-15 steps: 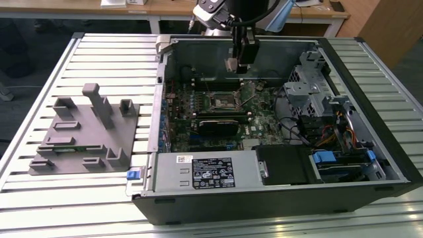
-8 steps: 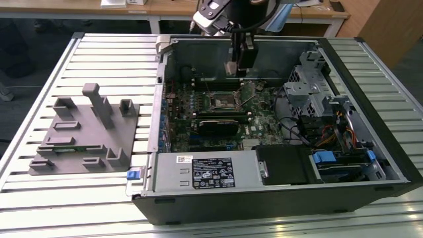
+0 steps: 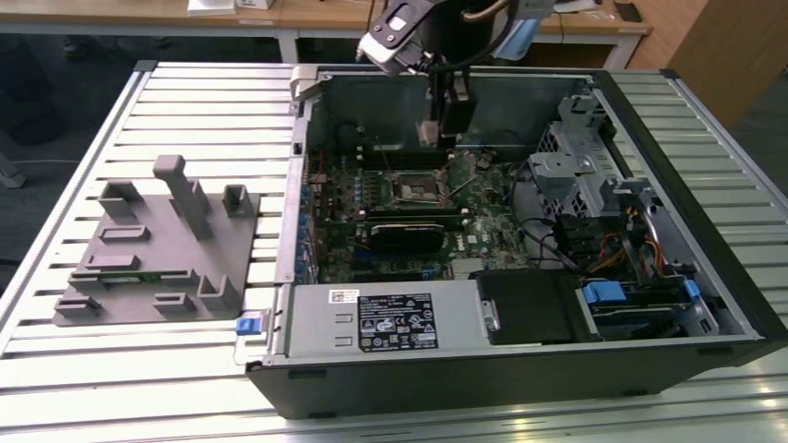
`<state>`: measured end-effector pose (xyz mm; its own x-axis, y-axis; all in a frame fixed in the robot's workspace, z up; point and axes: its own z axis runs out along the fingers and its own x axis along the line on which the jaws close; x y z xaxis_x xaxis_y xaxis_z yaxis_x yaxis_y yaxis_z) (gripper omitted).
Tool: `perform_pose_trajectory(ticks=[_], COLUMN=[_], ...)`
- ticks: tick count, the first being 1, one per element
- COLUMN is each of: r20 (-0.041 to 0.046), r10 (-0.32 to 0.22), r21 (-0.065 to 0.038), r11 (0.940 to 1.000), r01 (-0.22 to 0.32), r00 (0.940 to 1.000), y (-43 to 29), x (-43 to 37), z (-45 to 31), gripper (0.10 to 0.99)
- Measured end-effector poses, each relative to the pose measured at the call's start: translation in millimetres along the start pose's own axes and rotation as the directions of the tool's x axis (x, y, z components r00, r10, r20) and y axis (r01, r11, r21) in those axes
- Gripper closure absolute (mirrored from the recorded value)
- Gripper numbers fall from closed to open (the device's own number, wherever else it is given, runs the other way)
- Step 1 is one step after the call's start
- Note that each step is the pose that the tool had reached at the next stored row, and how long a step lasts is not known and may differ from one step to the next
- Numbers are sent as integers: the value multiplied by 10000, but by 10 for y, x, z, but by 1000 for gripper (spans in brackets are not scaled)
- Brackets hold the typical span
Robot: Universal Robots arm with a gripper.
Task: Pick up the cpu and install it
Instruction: 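Place the cpu into insertion slot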
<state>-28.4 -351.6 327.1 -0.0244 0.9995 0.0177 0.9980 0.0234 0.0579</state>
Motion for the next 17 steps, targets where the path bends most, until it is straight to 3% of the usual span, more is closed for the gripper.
perform_pose_trajectory(ticks=[17], r20=[-19], r10=[1], r21=[-1], r11=[10000], r01=[-1], r00=[10000], y=[-20], x=[37], z=[304], gripper=[545])
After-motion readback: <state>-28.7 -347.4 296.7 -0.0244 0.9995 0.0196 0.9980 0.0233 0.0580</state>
